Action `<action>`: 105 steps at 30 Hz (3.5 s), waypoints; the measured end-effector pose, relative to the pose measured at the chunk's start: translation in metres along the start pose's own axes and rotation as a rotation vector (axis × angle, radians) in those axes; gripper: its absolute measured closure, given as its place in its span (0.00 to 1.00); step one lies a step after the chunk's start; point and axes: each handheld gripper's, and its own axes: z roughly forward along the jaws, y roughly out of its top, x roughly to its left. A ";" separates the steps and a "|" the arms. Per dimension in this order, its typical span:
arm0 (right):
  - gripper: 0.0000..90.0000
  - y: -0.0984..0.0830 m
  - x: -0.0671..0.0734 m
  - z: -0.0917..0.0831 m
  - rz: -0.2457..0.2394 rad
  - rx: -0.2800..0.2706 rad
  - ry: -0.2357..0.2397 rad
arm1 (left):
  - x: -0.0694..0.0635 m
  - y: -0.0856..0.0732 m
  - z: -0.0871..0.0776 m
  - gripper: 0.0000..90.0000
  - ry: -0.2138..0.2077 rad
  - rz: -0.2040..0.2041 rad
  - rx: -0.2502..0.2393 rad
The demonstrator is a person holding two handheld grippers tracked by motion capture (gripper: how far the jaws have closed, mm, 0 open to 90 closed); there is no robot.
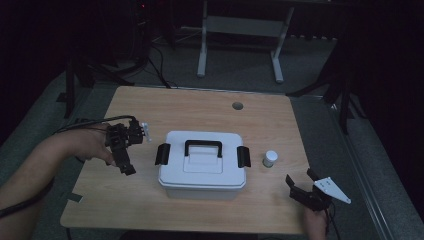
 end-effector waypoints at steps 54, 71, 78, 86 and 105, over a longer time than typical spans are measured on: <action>0.14 0.000 0.000 0.000 -0.001 -0.005 0.029 | -0.016 0.143 0.004 0.36 0.069 0.311 0.009; 0.14 0.000 -0.002 0.000 0.006 -0.007 0.039 | -0.018 0.157 0.013 0.91 0.024 0.336 0.063; 0.14 0.000 -0.001 0.000 0.006 -0.001 0.039 | -0.018 0.158 0.013 0.92 0.017 0.316 0.067; 0.14 0.000 -0.001 0.000 0.005 -0.001 0.034 | -0.020 0.158 0.011 0.92 0.032 0.328 0.068; 0.14 0.000 0.000 0.000 0.008 0.001 0.033 | -0.022 0.152 -0.013 0.93 0.046 0.332 0.037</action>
